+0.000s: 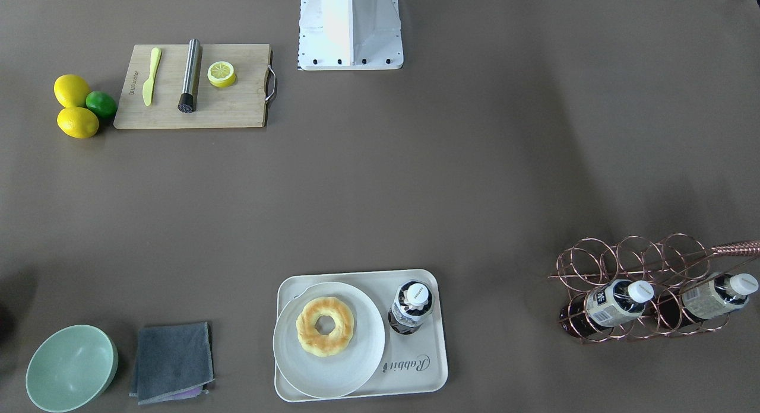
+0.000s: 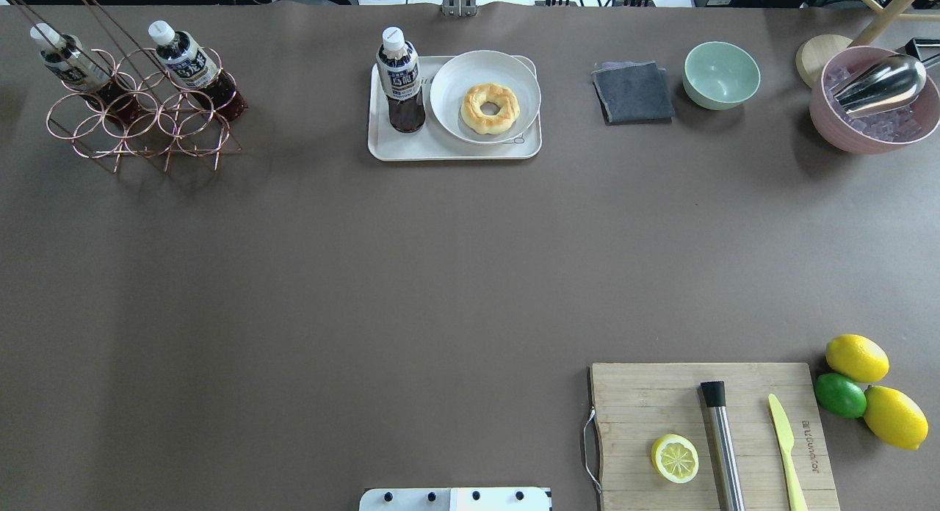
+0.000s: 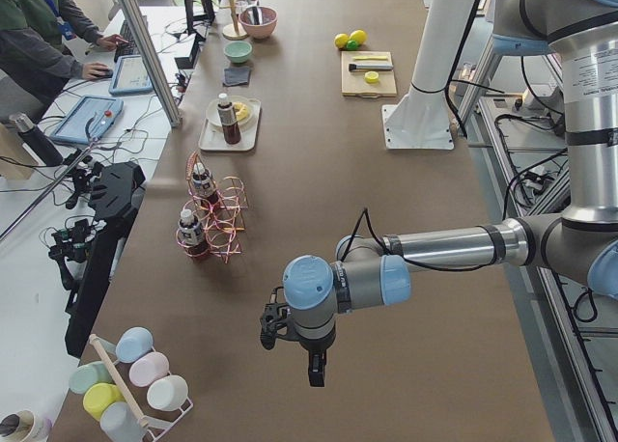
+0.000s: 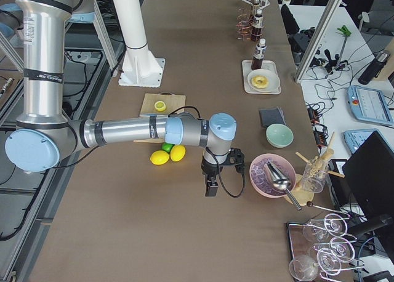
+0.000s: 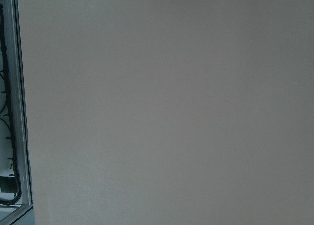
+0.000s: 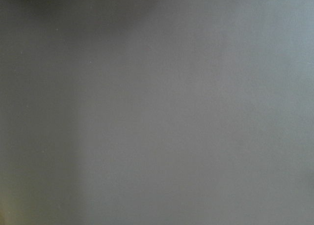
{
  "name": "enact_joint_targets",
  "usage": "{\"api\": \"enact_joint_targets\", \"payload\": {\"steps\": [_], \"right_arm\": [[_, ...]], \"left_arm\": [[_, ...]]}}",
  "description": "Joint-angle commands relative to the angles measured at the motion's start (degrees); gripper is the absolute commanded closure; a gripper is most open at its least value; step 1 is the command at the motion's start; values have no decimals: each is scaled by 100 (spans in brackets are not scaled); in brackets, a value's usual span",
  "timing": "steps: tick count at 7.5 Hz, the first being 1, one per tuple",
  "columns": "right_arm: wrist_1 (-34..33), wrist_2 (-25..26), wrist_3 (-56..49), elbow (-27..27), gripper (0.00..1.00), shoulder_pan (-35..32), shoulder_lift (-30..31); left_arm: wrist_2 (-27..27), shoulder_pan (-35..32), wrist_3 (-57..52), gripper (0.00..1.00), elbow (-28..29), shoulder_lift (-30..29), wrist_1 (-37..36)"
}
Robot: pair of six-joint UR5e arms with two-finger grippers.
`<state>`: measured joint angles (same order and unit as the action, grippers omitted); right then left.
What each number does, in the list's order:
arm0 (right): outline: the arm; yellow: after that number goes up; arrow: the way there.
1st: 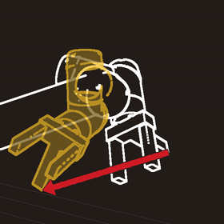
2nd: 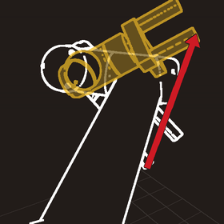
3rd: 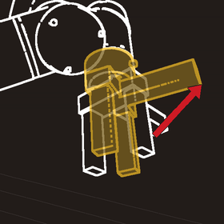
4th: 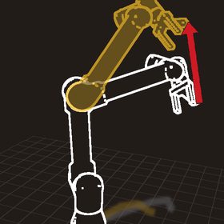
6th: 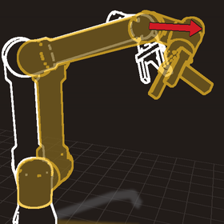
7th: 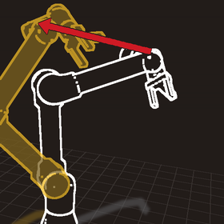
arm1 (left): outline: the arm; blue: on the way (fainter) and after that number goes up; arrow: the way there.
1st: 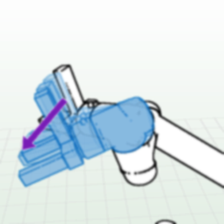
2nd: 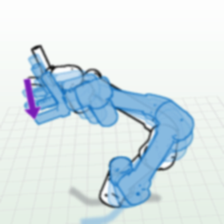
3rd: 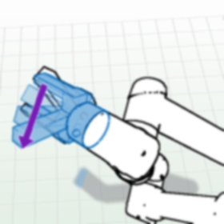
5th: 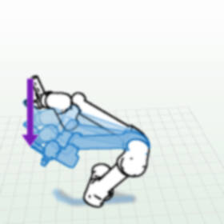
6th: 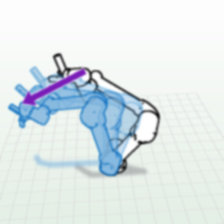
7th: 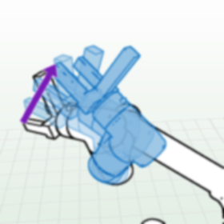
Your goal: Place tea on tray
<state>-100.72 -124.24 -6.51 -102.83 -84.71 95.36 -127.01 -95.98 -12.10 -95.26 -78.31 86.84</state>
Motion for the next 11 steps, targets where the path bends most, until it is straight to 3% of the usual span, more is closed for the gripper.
{"api": "enact_joint_targets", "payload": {"steps": [1, 11], "right_arm": [[0, -4, 0, 44, 0, 16, -27], [202, -48, 0, 61, 0, 77, -18]], "left_arm": [[0, 0, -3, 2, -1, 0, 0], [9, 0, -3, 2, -10, 8, 0]]}}
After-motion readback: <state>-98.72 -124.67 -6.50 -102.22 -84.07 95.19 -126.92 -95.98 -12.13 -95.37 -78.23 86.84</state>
